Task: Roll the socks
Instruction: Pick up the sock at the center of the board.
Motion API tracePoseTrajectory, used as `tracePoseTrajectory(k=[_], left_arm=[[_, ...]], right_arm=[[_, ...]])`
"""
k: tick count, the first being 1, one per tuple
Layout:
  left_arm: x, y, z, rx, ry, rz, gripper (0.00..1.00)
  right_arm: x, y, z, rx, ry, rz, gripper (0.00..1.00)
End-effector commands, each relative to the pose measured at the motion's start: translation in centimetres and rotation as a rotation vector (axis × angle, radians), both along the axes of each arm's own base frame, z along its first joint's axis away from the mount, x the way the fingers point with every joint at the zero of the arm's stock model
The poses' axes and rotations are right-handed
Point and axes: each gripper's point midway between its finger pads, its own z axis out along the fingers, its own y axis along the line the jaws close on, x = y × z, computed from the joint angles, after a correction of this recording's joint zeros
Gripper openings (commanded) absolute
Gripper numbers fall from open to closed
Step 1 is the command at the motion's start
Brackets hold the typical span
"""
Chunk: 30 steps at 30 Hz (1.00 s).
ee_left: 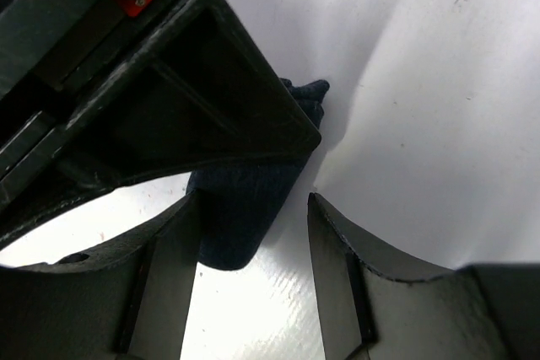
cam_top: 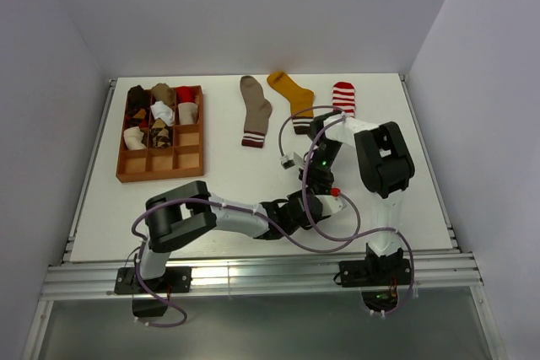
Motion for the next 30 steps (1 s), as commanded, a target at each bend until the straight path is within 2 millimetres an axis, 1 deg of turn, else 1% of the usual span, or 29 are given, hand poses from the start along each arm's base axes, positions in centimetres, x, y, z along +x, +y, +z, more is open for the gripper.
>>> tracePoseTrajectory(k=[1, 6, 9, 12, 13, 14, 16, 17, 18, 19, 20, 21, 23, 27, 28, 29, 30], left_arm=[[0.8, -0.9, -0.9, 0.039, -0.049, -0.024, 0.56], [1.2, -0.8, -1.2, 0.059, -0.082, -0.027, 0.57], [1.6, -1.0, -1.7, 0.081, -0.092, -0.031, 0.56], [1.6, -1.2, -2.6, 0.102, -0.076, -0.043, 0.55], [1.4, -1.7, -2.7, 0.099, -0.060, -0.064, 0.54], [1.3, -1.5, -3.0, 0.108, -0.040, -0.066, 0.48], [0.6, -2.1, -3.6, 0.109, 0.016, -0.108, 0.41], [0.2, -2.0, -4.2, 0.131, 0.050, -0.124, 0.37], [0.1, -1.9, -4.5, 0.131, 0.072, -0.121, 0.29], [0.1, -2.0, -4.8, 0.135, 0.088, -0.127, 0.23], [-0.6, -1.9, -5.3, 0.146, 0.130, -0.155, 0.18], [-0.7, -1.9, -5.5, 0.144, 0.154, -0.152, 0.10], [-1.2, -1.8, -6.1, 0.152, 0.205, -0.169, 0.01], [-1.6, -1.6, -6.9, 0.161, 0.270, -0.162, 0.00], [-1.6, -1.4, -7.1, 0.162, 0.278, -0.155, 0.00], [-1.7, -1.4, -7.1, 0.162, 0.284, -0.152, 0.00], [-1.7, -1.2, -7.3, 0.163, 0.293, -0.138, 0.00]], right_arm=[[-0.9, -1.1, -0.7, -0.050, 0.064, 0.049, 0.25], [-1.4, -1.1, -0.6, -0.048, 0.110, 0.059, 0.25], [-1.8, -1.1, -0.6, -0.050, 0.145, 0.066, 0.25], [-1.7, -1.1, -0.6, -0.052, 0.142, 0.068, 0.25], [-1.7, -1.2, -0.7, -0.053, 0.143, 0.069, 0.25], [-1.7, -1.1, -0.6, -0.055, 0.143, 0.067, 0.25], [-1.6, -1.1, -0.7, -0.054, 0.144, 0.066, 0.25], [-1.7, -1.1, -0.7, -0.054, 0.149, 0.065, 0.25], [-1.7, -1.0, -0.6, -0.051, 0.151, 0.066, 0.25], [-1.6, -1.0, -0.6, -0.050, 0.151, 0.064, 0.26], [-1.7, -0.9, -0.6, -0.045, 0.158, 0.063, 0.26], [-1.7, -0.9, -0.6, -0.044, 0.158, 0.063, 0.26], [-1.7, -0.7, -0.6, -0.038, 0.162, 0.061, 0.26], [-1.4, -0.2, -0.4, -0.021, 0.153, 0.030, 0.31], [-1.2, 0.0, -0.3, -0.024, 0.148, 0.011, 0.36], [-0.8, 0.2, -0.3, -0.016, 0.127, -0.007, 0.39], [-0.5, 0.5, 0.2, 0.006, 0.103, -0.025, 0.40]])
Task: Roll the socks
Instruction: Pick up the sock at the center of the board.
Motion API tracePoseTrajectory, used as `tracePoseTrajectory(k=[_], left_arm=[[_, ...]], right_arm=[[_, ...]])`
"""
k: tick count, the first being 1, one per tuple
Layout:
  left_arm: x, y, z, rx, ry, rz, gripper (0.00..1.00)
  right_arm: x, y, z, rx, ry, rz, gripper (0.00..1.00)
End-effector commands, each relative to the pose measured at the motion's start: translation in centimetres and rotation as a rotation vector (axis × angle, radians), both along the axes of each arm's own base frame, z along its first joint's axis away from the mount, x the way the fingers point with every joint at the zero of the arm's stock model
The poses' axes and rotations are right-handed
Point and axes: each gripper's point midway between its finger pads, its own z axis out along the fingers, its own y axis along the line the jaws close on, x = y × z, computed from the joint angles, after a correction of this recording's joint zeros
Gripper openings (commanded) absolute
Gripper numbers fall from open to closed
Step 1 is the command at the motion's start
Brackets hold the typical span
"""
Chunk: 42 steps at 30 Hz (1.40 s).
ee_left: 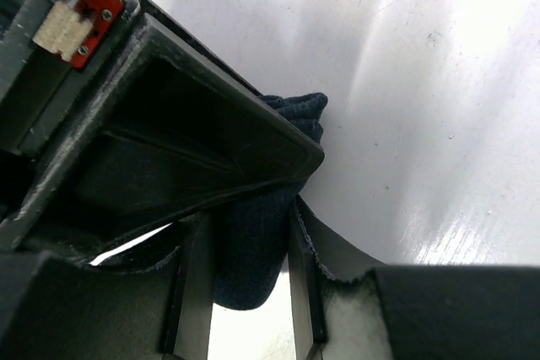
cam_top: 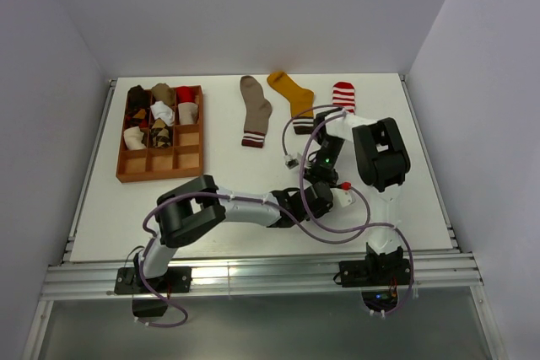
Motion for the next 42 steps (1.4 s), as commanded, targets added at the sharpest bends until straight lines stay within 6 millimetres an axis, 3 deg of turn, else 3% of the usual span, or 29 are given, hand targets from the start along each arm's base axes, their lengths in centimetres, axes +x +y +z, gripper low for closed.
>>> tracePoseTrajectory(k=[1, 4, 9, 14, 22, 24, 26, 30, 34, 35, 39, 42], left_arm=[[-2.6, 1.3, -6.3, 0.089, 0.210, -0.044, 0.00], [-2.7, 2.2, -6.8, 0.107, 0.235, -0.008, 0.00], [-2.7, 2.7, -6.2, 0.073, 0.251, 0.033, 0.00], [-2.4, 2.6, -4.6, -0.002, 0.272, 0.061, 0.00], [-2.0, 3.5, -2.1, -0.120, 0.327, 0.120, 0.00], [-1.7, 3.8, -1.2, -0.166, 0.344, 0.144, 0.00], [-1.1, 4.6, -0.7, -0.199, 0.359, 0.186, 0.00], [0.4, 5.4, 3.1, -0.319, 0.343, 0.260, 0.00], [2.3, 7.2, 5.2, -0.399, 0.339, 0.352, 0.00], [2.9, 7.9, 5.7, -0.423, 0.339, 0.388, 0.00], [4.9, 10.1, 7.8, -0.484, 0.302, 0.498, 0.00], [7.4, 13.3, 9.6, -0.508, 0.222, 0.642, 0.00]], right_arm=[[0.2, 2.4, 0.6, 0.062, -0.029, -0.062, 0.45], [2.0, 2.8, 2.3, 0.114, -0.105, -0.169, 0.52], [3.2, 2.0, 4.6, 0.171, -0.167, -0.303, 0.59], [5.5, 0.6, 5.9, 0.147, -0.263, -0.447, 0.60], [9.6, -2.7, 11.9, 0.195, -0.419, -0.673, 0.60], [9.8, -3.1, 13.1, 0.186, -0.479, -0.699, 0.60], [9.7, -3.1, 13.8, 0.195, -0.508, -0.703, 0.60], [9.3, -3.5, 15.2, 0.187, -0.562, -0.719, 0.60], [9.6, -3.4, 16.3, 0.202, -0.597, -0.732, 0.60], [9.9, -4.3, 16.4, 0.193, -0.606, -0.761, 0.60], [10.6, -4.4, 17.3, 0.194, -0.635, -0.788, 0.60], [10.6, -4.3, 17.7, 0.203, -0.638, -0.795, 0.60]])
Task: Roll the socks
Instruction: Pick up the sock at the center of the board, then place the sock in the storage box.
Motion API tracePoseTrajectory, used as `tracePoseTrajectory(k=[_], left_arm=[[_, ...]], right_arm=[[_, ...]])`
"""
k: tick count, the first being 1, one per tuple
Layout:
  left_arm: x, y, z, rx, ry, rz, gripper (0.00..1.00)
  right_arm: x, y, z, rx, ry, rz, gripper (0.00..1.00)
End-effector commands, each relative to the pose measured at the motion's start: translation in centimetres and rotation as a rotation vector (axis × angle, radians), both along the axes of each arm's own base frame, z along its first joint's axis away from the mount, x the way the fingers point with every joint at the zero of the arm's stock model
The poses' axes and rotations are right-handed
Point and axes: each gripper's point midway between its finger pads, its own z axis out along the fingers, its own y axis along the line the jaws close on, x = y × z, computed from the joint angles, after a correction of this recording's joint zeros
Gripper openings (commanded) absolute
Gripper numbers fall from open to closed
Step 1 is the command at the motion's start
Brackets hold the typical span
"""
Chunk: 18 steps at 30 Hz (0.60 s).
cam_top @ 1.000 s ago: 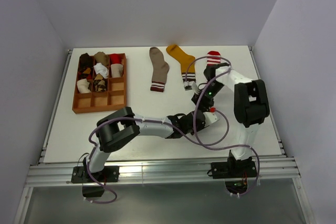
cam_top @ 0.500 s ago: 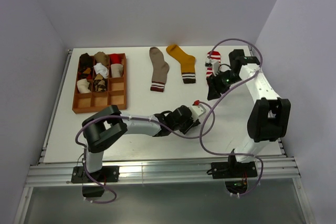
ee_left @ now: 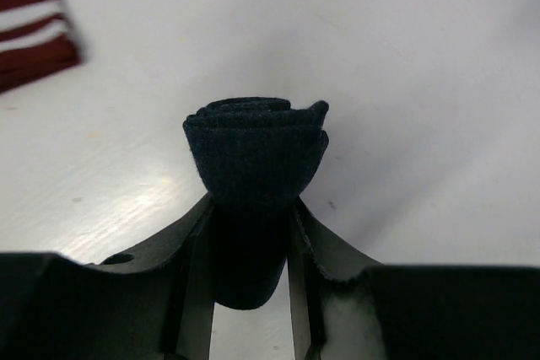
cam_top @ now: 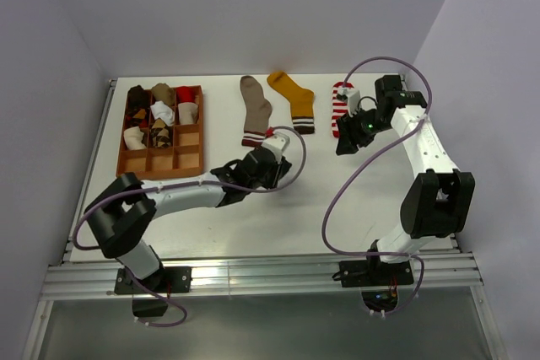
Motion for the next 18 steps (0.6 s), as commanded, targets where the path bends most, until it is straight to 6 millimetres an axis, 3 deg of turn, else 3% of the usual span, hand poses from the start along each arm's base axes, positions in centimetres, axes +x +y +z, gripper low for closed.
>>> tracePoseTrajectory(k=[1, 2, 4, 5, 7, 8, 10, 11, 13, 16, 18], left_arm=[[3.1, 3.6, 4.1, -0.047, -0.076, 0.218, 0.00], [4.8, 6.1, 5.5, -0.052, -0.116, 0.336, 0.00], [6.0, 9.5, 6.7, -0.041, -0.138, 0.490, 0.00], [7.5, 12.7, 8.4, -0.039, -0.191, 0.622, 0.00], [8.0, 16.1, 9.3, -0.009, -0.211, 0.760, 0.00], [8.9, 19.2, 10.6, 0.013, -0.263, 0.892, 0.00], [9.2, 22.0, 11.0, 0.060, -0.265, 1.002, 0.00], [9.3, 24.9, 10.3, 0.138, -0.254, 1.085, 0.00], [10.1, 28.1, 10.0, 0.185, -0.246, 1.204, 0.00], [10.9, 31.3, 9.0, 0.283, -0.224, 1.313, 0.00], [11.7, 32.2, 8.6, 0.322, -0.210, 1.338, 0.00]], right_arm=[[1.3, -0.1, 2.8, 0.005, -0.102, -0.030, 0.60], [1.3, -0.3, 3.1, -0.003, -0.115, -0.035, 0.60], [1.6, -0.5, 3.2, -0.014, -0.133, -0.045, 0.60], [1.7, -0.5, 3.4, -0.017, -0.139, -0.046, 0.60], [1.9, -0.5, 3.5, -0.016, -0.139, -0.046, 0.60], [2.1, -0.5, 3.6, -0.013, -0.140, -0.043, 0.60], [2.1, -0.3, 3.4, -0.004, -0.122, -0.037, 0.60], [2.2, -0.3, 3.4, -0.004, -0.122, -0.037, 0.60], [2.3, -0.3, 3.2, -0.003, -0.117, -0.035, 0.60], [2.3, -0.1, 3.1, 0.008, -0.108, -0.024, 0.60], [2.3, 0.1, 2.9, 0.015, -0.097, -0.020, 0.60]])
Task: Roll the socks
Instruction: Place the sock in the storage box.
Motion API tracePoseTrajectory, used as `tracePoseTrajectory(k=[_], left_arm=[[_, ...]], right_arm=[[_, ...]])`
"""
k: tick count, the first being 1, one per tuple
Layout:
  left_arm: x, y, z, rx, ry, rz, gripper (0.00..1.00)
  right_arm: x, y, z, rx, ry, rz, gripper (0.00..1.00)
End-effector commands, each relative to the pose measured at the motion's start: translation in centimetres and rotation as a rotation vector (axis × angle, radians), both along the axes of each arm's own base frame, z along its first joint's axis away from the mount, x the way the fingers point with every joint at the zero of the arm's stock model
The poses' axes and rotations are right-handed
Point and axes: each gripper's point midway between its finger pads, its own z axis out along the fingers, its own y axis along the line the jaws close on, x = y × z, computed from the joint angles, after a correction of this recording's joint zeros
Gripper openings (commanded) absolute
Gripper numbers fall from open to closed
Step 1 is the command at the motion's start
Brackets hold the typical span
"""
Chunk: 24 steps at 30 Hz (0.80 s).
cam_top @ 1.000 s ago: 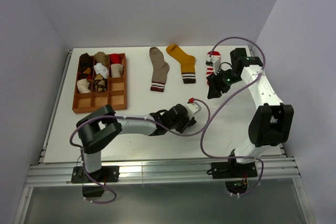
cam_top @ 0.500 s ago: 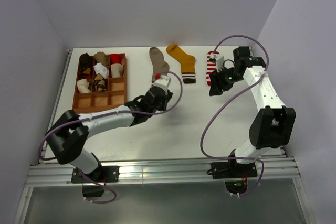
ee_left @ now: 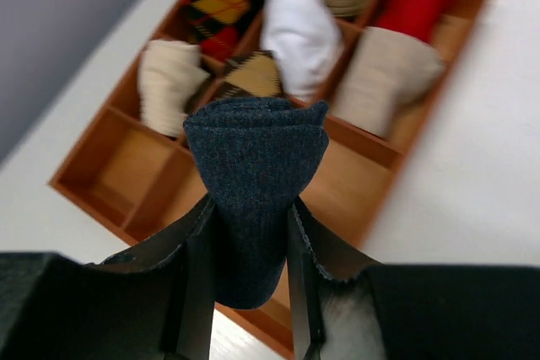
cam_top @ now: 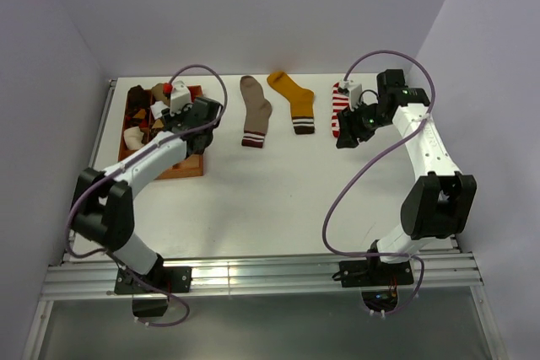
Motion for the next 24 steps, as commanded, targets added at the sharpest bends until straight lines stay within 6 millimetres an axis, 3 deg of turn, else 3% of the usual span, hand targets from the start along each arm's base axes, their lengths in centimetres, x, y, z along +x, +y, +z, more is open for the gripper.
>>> tracePoseTrajectory(k=[1, 8, 11, 24], left_arm=[[0.8, 3.6, -0.6, 0.091, 0.053, 0.155, 0.00], [5.1, 4.0, -4.3, 0.149, 0.188, 0.183, 0.00], [6.7, 2.8, -6.1, 0.137, 0.228, 0.131, 0.00], [7.2, -0.2, -12.8, -0.020, 0.419, -0.027, 0.00]], right_arm=[[1.0, 0.3, 1.0, 0.020, -0.027, 0.008, 0.60], [0.7, 0.7, 0.3, 0.036, 0.004, 0.033, 0.60], [0.8, 0.5, 0.1, 0.026, 0.006, 0.025, 0.60], [0.7, 0.4, -1.1, 0.020, 0.030, 0.015, 0.60]])
